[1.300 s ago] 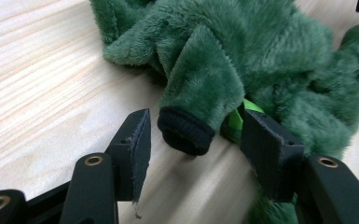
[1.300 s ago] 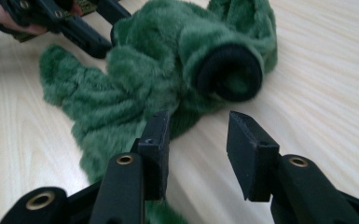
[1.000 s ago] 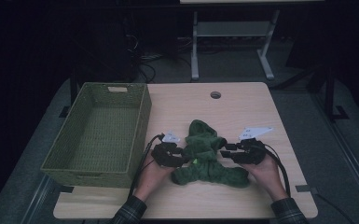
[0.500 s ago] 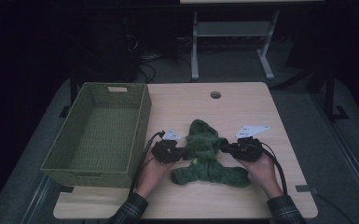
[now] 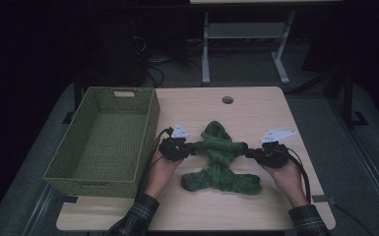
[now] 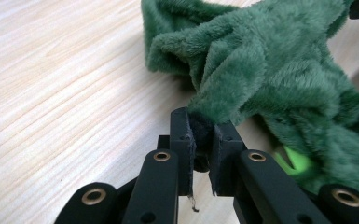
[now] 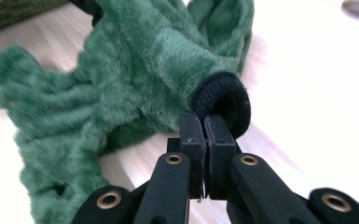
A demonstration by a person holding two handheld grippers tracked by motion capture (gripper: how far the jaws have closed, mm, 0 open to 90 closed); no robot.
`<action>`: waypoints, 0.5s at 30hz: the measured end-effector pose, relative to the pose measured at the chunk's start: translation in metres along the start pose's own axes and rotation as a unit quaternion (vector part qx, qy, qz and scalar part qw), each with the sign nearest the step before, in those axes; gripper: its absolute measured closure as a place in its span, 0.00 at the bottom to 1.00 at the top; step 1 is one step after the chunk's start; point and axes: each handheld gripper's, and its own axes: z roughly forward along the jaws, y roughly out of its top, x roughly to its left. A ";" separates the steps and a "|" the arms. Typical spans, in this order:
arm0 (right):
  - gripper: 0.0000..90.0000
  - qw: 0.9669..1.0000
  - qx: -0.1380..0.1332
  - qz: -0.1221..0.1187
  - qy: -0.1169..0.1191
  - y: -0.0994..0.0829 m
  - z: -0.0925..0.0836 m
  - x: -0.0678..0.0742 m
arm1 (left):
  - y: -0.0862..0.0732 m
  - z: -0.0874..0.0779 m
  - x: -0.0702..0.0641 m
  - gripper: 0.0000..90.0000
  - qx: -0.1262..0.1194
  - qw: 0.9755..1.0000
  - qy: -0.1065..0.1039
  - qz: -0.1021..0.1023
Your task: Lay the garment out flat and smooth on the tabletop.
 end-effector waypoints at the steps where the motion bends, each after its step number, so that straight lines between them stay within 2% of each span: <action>1: 0.98 1.000 0.007 0.003 0.001 -0.002 0.003 -0.002 | -0.001 0.004 0.000 0.90 0.004 1.000 -0.002 0.000; 6: 0.98 0.999 0.042 0.027 0.007 -0.009 0.016 -0.009 | -0.008 0.019 0.002 0.90 0.030 1.000 -0.001 0.004; 10: 0.98 0.997 0.065 0.039 0.014 -0.014 0.026 -0.012 | -0.011 0.024 0.002 0.90 0.037 0.999 -0.004 0.000; 15: 0.98 0.996 0.077 0.041 0.016 -0.017 0.032 -0.013 | -0.011 0.025 0.003 0.89 0.039 0.999 -0.006 0.004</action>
